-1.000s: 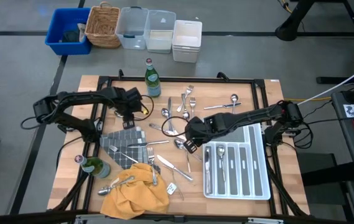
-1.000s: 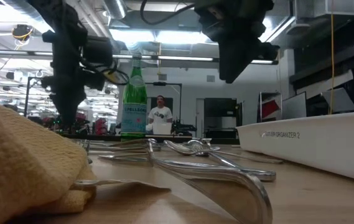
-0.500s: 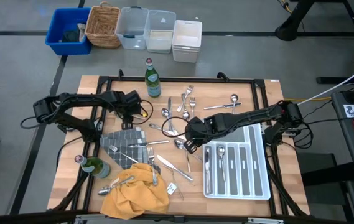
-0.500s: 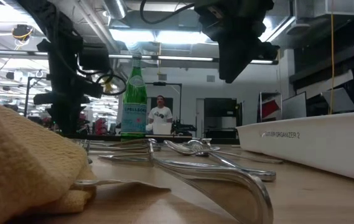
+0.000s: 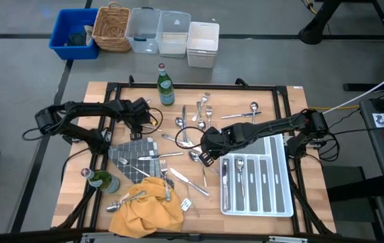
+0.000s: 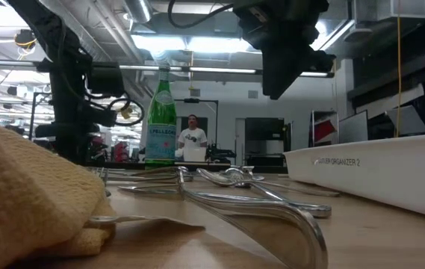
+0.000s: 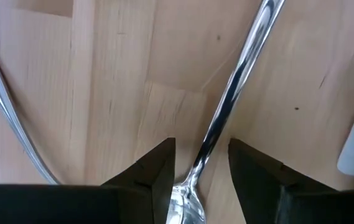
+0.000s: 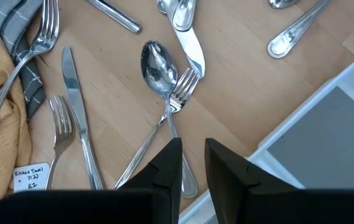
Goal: Sort silverware
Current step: Stack the silver spoon into the white utensil tray with the other silver spoon
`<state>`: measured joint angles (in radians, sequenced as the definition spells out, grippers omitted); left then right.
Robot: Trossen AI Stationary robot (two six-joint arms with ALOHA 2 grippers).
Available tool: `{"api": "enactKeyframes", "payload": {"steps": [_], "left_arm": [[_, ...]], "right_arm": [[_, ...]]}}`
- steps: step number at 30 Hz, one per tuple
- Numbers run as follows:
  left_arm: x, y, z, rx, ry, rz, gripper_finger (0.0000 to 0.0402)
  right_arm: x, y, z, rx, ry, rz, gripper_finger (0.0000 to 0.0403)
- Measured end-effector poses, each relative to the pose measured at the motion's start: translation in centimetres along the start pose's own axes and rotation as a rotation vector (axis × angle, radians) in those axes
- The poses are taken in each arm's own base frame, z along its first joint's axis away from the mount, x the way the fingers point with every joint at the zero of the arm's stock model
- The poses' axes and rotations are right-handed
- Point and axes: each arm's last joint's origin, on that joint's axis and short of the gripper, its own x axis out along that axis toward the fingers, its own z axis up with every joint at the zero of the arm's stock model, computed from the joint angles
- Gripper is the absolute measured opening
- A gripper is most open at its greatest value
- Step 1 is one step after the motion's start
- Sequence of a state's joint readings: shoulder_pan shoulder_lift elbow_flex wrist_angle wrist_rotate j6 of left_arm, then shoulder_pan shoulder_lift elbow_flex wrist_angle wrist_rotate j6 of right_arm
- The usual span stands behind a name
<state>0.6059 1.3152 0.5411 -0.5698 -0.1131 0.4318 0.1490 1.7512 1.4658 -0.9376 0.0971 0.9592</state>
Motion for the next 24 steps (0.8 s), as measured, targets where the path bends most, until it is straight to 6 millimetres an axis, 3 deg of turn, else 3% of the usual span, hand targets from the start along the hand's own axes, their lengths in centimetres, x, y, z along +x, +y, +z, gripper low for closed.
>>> {"api": "enactKeyframes", "payload": {"steps": [6,14,24], "left_arm": [[0.46,-0.04,-0.60,-0.016,0.000,-0.034,0.0117],[0.52,-0.14,-0.62,-0.043,-0.007,-0.057,0.0014],[-0.13,-0.64,-0.43,-0.075,-0.044,-0.047,0.0006]], "right_arm": [[0.00,0.01,0.00,0.000,-0.001,0.001,0.0072],[0.01,0.02,-0.02,-0.001,0.000,0.000,0.0072],[0.01,0.03,-0.03,-0.001,-0.001,0.001,0.0072]]}}
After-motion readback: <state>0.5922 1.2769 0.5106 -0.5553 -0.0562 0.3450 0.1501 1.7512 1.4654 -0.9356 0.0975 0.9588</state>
